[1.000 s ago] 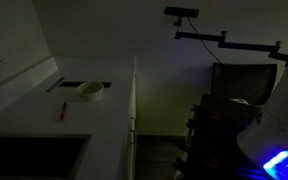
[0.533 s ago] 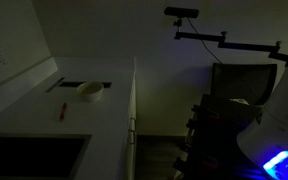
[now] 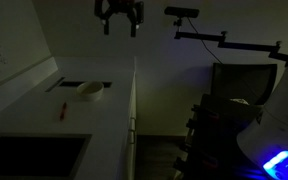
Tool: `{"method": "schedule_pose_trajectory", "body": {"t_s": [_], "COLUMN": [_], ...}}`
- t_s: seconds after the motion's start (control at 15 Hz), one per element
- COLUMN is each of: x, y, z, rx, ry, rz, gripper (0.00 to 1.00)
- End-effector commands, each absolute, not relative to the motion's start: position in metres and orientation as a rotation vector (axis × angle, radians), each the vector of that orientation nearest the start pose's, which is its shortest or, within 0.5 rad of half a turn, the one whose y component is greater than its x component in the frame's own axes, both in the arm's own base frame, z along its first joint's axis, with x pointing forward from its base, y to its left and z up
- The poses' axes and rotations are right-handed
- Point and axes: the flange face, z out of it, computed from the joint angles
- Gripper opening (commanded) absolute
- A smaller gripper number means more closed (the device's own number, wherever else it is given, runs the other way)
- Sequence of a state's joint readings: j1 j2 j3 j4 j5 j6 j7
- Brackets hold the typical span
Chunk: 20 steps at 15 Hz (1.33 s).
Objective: Put the pen inside the white bowl
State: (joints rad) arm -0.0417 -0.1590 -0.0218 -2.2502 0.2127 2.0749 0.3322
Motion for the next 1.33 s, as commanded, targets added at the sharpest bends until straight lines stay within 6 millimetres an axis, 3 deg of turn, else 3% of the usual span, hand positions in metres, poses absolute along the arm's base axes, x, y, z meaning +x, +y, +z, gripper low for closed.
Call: {"method": "schedule_pose_trajectory", "body": {"t_s": [0.0, 0.2, 0.33, 0.47, 1.13, 1.27], "x": [0.526, 0.548, 0.56, 0.565, 0.564, 0.574], "y": [-0.003, 0.021, 0.04, 0.053, 0.051, 0.056], "z": [0.387, 0.349, 0.336, 0.334, 0.333, 0.323], "rx": [-2.794, -2.774, -2.776, -2.804, -2.81, -2.821], "ry": [0.959, 1.022, 1.029, 0.978, 0.963, 0.992], "rz": [0.043, 0.039, 0.028, 0.007, 0.018, 0.012], "gripper": [1.0, 1.0, 1.0, 1.0, 1.0, 1.0]}}
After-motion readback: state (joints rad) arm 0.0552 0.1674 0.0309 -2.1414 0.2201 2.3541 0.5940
